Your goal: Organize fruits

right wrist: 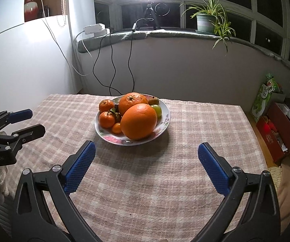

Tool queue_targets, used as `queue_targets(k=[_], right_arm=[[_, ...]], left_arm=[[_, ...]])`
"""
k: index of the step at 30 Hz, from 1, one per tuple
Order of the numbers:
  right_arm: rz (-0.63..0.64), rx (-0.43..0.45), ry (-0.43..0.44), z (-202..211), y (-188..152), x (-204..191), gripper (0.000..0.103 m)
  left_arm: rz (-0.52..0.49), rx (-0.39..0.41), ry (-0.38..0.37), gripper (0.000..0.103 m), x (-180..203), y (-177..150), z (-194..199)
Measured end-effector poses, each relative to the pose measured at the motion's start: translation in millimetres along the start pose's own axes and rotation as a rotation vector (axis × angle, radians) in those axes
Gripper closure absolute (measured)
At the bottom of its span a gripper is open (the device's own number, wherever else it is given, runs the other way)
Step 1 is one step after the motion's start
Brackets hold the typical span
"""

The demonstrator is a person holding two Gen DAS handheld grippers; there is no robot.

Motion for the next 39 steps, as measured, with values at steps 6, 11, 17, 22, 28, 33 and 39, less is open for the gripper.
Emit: queue_targets(k=[6, 11, 17, 22, 28, 33, 39], right_arm=[[0.002, 0.001, -0.004, 0.7, -0.2, -0.7, 0.0], [0.004, 0.001, -0.003, 0.7, -0.5, -0.1, 0.0], [0.001, -0.001, -0.002, 1.2, -1.5, -0.2, 0.0], [0.0, -0.002, -0.001, 1.5, -2.6, -0.3, 0.0], [-0.002, -0.004, -0.001, 1.5, -4.6, 0.1, 0.0], [-0.008, -0.009, -0.001, -0.3, -9.0, 2.3, 0.0], [-0.013, -0.016, 0.002, -3.8, -11.0, 5.4, 0.0]], left_arm=[[0.004, -0.001, 0.001, 0.023, -0.5, -0.7, 1.0], [-0.001, 0.001, 0.001, 0.023, 0.4, -0.5, 2.2], [0.0, -0.001, -0.003, 0.023, 1.5, -1.2, 2.9], [-0.003, -0.005, -0.003, 0.023, 1.9, -1.8, 2.0], [-0.002, -0.008, 0.0, 0.023, 1.4, -2.2, 0.4], [-0.004, -0.007, -0.004, 0.023, 1.4, -2.2, -0.2], [-0.004, -0.008, -0.007, 0.023, 2.0, -1.9, -2.6]])
Point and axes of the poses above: each gripper's, at about its wrist camera, not at the fingertips, and z roughly against the way its jaws point, x to its right, y to its top, the point moved 9 cm from there along -z, roughly the way its jaws point, and after that the axes turned 1 degree about -x, right-handed, at the moved point
